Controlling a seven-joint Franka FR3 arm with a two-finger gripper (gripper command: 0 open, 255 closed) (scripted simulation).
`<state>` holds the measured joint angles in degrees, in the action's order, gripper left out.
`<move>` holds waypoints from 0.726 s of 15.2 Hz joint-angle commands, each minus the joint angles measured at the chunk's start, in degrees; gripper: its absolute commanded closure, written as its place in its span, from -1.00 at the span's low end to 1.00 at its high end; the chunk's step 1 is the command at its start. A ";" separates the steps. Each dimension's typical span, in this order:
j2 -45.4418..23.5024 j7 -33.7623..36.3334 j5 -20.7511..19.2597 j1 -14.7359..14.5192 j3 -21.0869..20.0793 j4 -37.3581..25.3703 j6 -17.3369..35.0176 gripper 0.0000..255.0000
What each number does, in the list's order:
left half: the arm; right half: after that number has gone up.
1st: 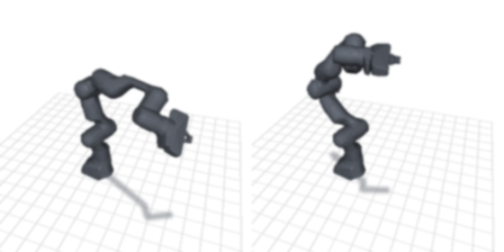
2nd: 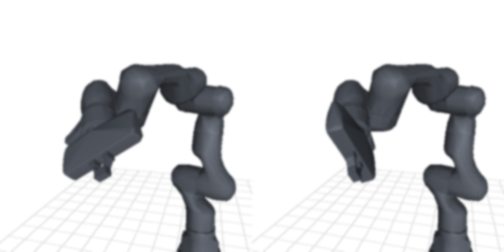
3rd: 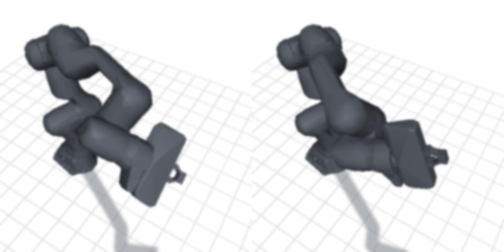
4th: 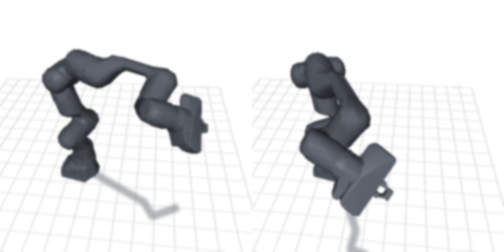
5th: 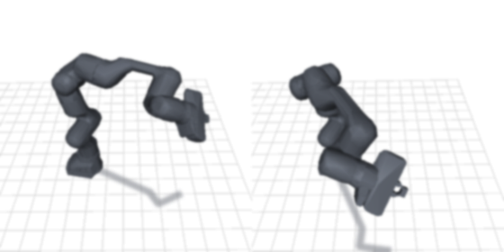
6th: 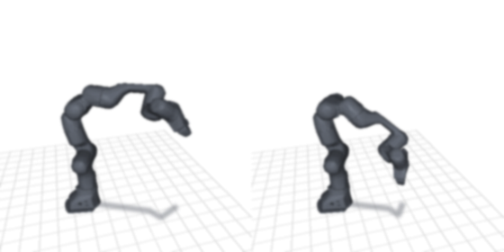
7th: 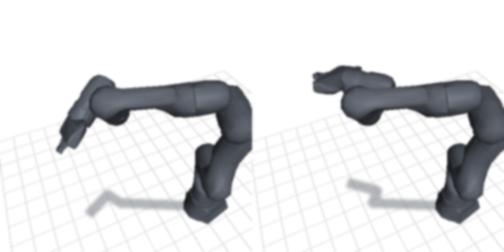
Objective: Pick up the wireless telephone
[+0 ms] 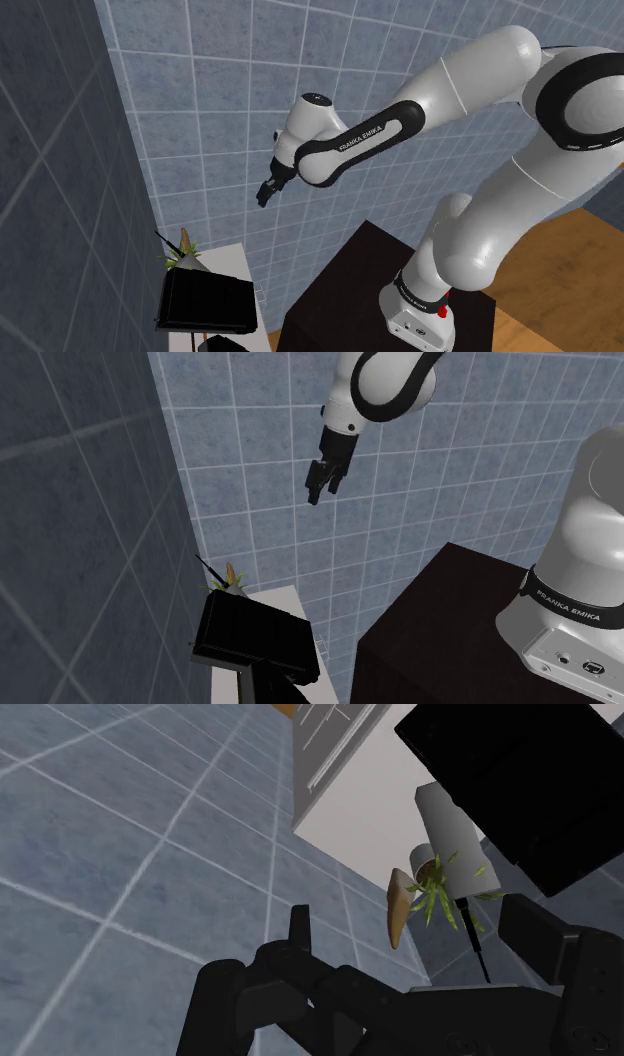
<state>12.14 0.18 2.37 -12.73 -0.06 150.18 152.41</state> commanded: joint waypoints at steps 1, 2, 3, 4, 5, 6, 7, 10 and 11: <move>-4.83 -1.46 1.50 -1.10 -0.03 -1.16 4.76 -1.00; -7.12 -2.19 2.37 -1.66 -0.18 -1.82 6.88 -1.00; -9.43 -3.01 3.35 -2.20 -0.37 -2.57 8.92 -1.00; -11.74 -3.94 4.43 -2.70 -0.63 -3.40 10.87 -1.00; -14.06 -4.97 5.62 -3.12 -0.98 -4.33 12.74 -1.00; -16.37 -6.08 6.89 -3.43 -1.45 -5.35 14.52 -1.00; -18.68 -7.24 8.17 -3.58 -2.09 -6.45 16.21 -1.00; -25.53 -10.54 11.49 -3.38 -4.56 -10.21 20.77 -1.00; -27.79 -11.38 12.18 -3.12 -5.51 -11.60 22.15 -1.00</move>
<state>-12.68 -10.77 14.01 -15.66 -4.79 140.55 172.91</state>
